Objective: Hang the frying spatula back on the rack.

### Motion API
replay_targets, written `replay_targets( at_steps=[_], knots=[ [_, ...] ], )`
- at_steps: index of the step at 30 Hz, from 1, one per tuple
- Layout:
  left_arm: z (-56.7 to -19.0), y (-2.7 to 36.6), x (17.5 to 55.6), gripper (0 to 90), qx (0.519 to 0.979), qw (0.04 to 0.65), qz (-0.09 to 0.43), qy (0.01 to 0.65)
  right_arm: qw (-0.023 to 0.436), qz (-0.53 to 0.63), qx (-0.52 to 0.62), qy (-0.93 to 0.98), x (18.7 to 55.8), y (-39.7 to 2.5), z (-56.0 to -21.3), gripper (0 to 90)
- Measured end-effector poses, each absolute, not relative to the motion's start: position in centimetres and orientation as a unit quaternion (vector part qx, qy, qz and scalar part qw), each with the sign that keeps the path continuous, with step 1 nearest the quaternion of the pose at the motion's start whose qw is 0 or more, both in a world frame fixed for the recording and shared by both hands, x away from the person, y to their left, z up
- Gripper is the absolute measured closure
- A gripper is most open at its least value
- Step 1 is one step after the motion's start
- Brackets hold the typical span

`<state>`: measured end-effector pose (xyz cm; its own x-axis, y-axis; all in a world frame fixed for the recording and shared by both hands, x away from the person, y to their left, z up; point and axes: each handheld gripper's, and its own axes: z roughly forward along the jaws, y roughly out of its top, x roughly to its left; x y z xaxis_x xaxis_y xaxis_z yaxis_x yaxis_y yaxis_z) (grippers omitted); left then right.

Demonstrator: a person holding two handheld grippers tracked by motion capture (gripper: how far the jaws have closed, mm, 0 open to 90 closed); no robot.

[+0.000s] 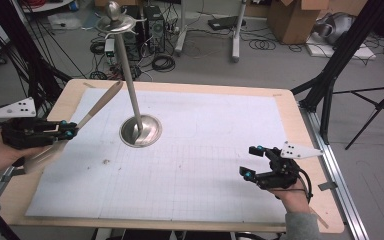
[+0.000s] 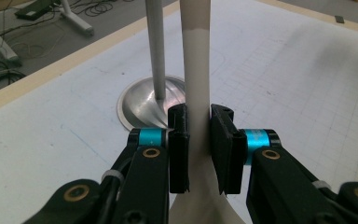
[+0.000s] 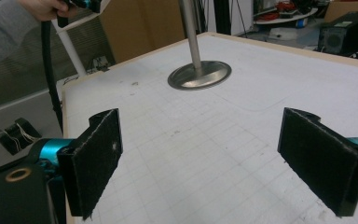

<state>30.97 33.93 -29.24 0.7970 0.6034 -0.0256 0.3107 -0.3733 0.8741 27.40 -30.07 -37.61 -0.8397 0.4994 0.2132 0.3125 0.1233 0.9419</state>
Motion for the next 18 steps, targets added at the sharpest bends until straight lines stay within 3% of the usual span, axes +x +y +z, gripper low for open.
replay_targets(
  at_steps=[18],
  knots=[
    [-27.2, 35.6, 31.2, 77.2, 0.801, 0.503, 0.169, 0.276, 0.081, 0.605, 0.276, 0.742, 27.4, -30.4, -37.6, 12.7]
  ],
)
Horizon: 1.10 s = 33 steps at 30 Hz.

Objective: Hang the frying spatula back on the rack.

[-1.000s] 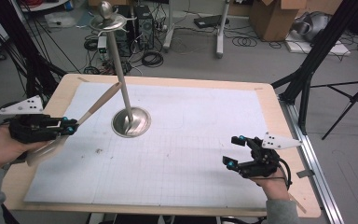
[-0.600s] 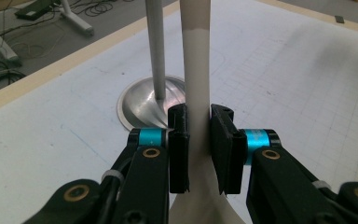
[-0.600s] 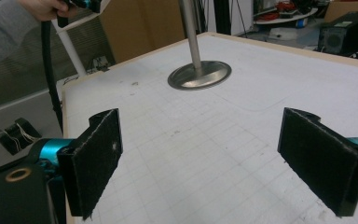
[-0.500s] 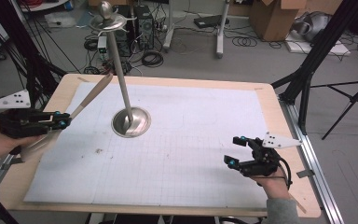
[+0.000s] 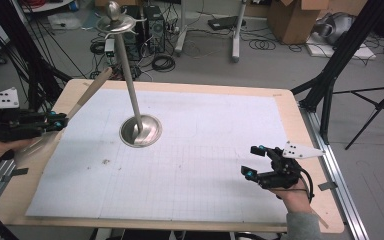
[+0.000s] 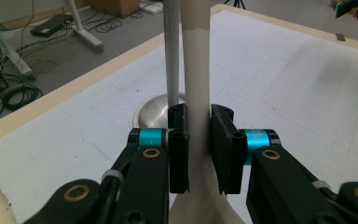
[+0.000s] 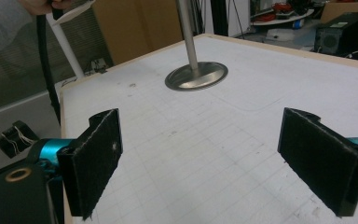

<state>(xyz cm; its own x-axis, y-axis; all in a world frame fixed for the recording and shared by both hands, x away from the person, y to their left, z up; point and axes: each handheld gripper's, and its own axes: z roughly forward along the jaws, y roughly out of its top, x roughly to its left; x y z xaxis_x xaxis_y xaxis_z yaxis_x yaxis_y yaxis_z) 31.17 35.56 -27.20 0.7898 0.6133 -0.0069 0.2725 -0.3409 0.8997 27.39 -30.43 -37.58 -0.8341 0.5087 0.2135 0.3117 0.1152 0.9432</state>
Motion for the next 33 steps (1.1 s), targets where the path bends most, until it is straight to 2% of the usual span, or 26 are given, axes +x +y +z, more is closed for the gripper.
replay_targets(
  at_steps=[33],
  knots=[
    [-23.3, 38.5, 31.3, 77.2, 0.778, 0.530, 0.190, 0.278, 0.077, 0.602, 0.277, 0.745, 27.5, -30.5, -37.6, 12.7]
  ],
)
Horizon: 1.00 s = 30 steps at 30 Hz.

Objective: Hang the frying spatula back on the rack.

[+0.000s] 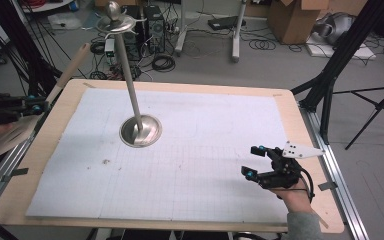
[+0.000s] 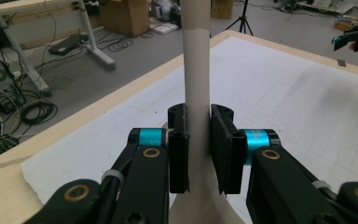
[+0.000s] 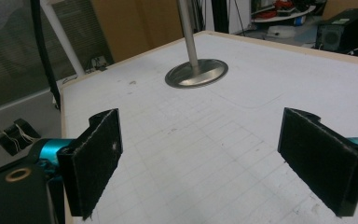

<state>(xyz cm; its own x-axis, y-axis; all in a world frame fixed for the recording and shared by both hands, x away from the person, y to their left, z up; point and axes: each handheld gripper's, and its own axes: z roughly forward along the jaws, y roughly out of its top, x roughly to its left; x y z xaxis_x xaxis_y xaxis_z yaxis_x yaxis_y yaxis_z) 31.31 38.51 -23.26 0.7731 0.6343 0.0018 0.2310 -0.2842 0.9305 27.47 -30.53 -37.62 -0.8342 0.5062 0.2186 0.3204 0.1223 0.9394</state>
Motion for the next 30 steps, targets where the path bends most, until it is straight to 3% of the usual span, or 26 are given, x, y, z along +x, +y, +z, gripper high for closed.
replay_targets(
  at_steps=[30],
  knots=[
    [-20.9, 39.3, 31.5, 77.2, 0.758, 0.559, 0.197, 0.272, 0.082, 0.605, 0.285, 0.739, 27.1, -31.1, -37.5, 12.7]
  ],
)
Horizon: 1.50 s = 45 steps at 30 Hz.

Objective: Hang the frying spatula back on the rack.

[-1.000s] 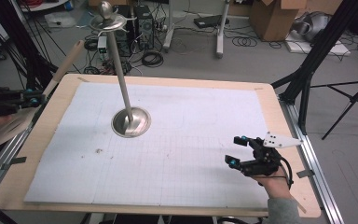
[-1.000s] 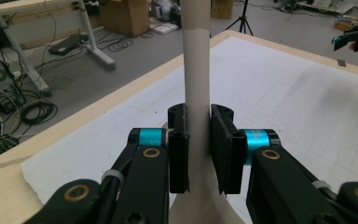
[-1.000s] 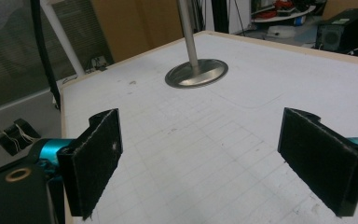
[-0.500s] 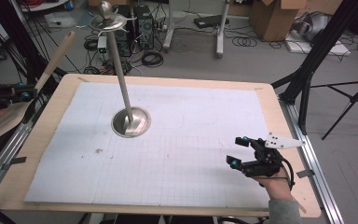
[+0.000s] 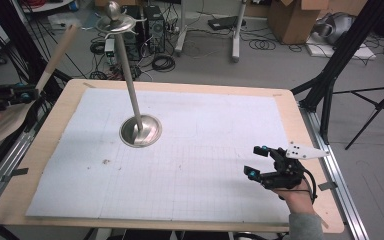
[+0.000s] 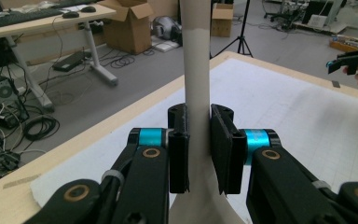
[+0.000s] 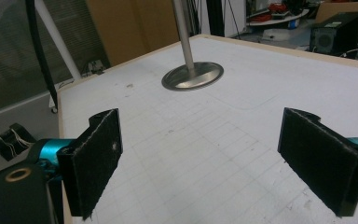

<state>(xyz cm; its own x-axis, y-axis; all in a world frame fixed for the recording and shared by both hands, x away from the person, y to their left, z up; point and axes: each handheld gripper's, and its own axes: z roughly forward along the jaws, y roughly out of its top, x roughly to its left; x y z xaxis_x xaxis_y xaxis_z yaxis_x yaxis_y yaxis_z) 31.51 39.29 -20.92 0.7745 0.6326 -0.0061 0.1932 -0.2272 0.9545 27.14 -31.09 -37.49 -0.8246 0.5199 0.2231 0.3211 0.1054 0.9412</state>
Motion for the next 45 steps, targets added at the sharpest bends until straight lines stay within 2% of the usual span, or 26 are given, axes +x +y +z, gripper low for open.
replay_targets(
  at_steps=[45],
  knots=[
    [-23.1, 36.2, 34.1, 77.2, 0.756, 0.571, 0.162, 0.276, 0.087, 0.607, 0.282, 0.738, 27.1, -31.4, -37.3, 12.7]
  ],
)
